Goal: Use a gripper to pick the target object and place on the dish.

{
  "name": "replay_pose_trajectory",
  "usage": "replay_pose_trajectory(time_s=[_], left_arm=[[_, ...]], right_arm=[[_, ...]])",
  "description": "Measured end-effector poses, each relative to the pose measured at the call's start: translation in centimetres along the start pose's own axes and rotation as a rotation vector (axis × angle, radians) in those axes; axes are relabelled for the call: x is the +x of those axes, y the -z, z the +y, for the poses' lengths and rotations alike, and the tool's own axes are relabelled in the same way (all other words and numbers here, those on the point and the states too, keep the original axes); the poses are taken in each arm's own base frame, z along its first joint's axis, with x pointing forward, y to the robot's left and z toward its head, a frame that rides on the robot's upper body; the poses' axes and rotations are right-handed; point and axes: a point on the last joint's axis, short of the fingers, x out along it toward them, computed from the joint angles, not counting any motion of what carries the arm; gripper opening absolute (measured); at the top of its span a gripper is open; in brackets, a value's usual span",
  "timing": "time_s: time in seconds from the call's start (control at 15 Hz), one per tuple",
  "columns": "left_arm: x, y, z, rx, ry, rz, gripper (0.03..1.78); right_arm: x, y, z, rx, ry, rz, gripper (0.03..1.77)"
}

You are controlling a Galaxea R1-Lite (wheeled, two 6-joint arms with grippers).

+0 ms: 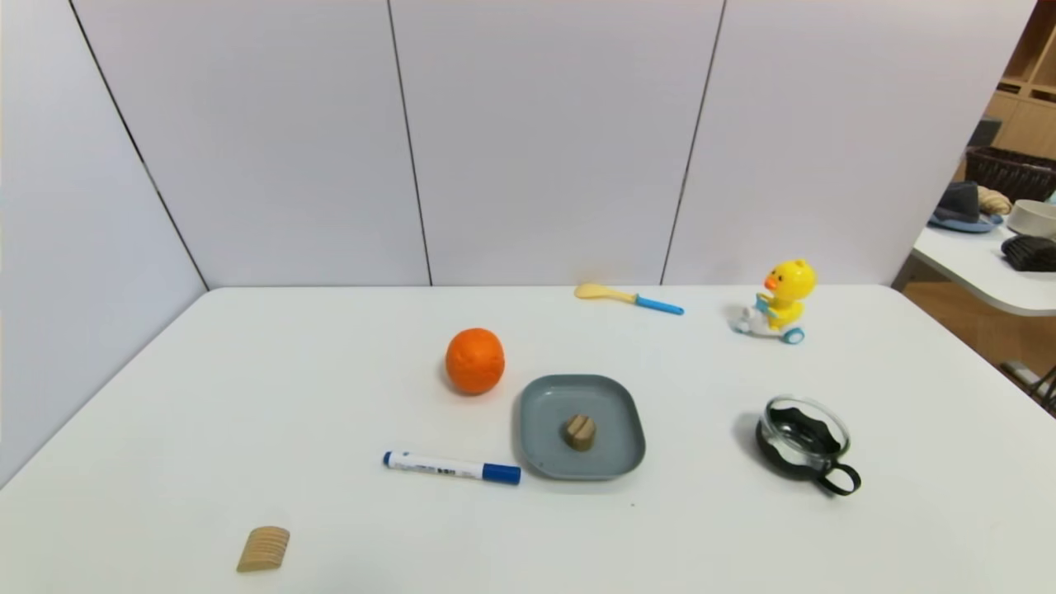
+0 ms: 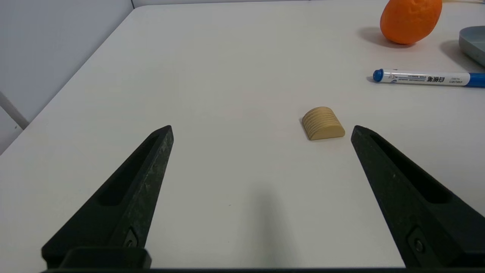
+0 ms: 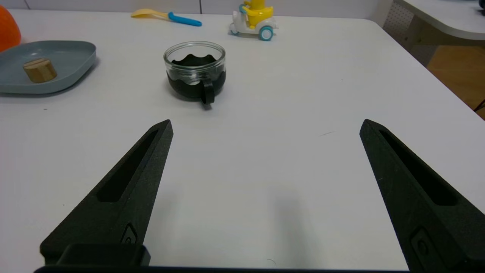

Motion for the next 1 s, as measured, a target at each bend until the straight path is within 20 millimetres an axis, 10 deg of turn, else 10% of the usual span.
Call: replay_pose_trajectory(time_s=[1.0], left_arm=[[0.00,0.01,0.01,-0.021,-0.002,0.000,1.69]], right_arm=[[0.00,0.00,0.00,0.000,0.000,0.000,1.71]])
